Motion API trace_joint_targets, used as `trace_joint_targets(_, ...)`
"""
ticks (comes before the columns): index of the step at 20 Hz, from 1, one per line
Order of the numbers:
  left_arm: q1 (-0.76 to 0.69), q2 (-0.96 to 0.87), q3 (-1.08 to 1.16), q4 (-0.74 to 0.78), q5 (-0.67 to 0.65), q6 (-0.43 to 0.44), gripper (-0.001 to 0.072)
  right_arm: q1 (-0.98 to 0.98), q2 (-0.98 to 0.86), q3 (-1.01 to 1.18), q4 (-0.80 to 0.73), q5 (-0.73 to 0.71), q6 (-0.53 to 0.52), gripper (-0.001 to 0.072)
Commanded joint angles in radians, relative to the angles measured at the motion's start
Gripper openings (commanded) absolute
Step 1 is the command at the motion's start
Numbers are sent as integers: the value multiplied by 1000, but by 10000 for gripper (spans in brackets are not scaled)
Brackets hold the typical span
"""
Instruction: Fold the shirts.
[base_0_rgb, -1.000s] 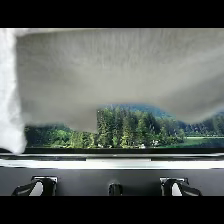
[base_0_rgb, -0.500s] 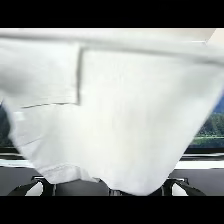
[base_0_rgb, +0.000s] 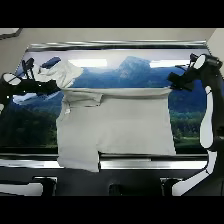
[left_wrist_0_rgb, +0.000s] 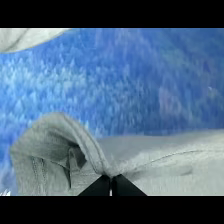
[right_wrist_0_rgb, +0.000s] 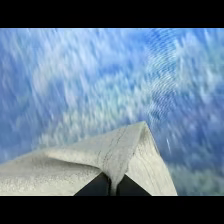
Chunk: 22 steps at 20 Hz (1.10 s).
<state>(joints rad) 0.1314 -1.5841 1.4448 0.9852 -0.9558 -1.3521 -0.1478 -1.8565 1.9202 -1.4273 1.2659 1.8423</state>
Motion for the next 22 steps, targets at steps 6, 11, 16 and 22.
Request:
trace_joint_targets(6,7,-5,48,105,-140,67,28,-12,24,13,-26,215,-114,43)
trace_joint_targets(11,6,1,-49,179,-531,5,28,-9,31,-67,-60,491,-126,43)
trace_joint_targets(16,8,-1,-180,147,-420,-13,109,-9,31,-224,25,428,-118,183)
trace_joint_targets(22,122,106,-209,145,-596,-19,488,-98,211,-234,37,534,-195,501)
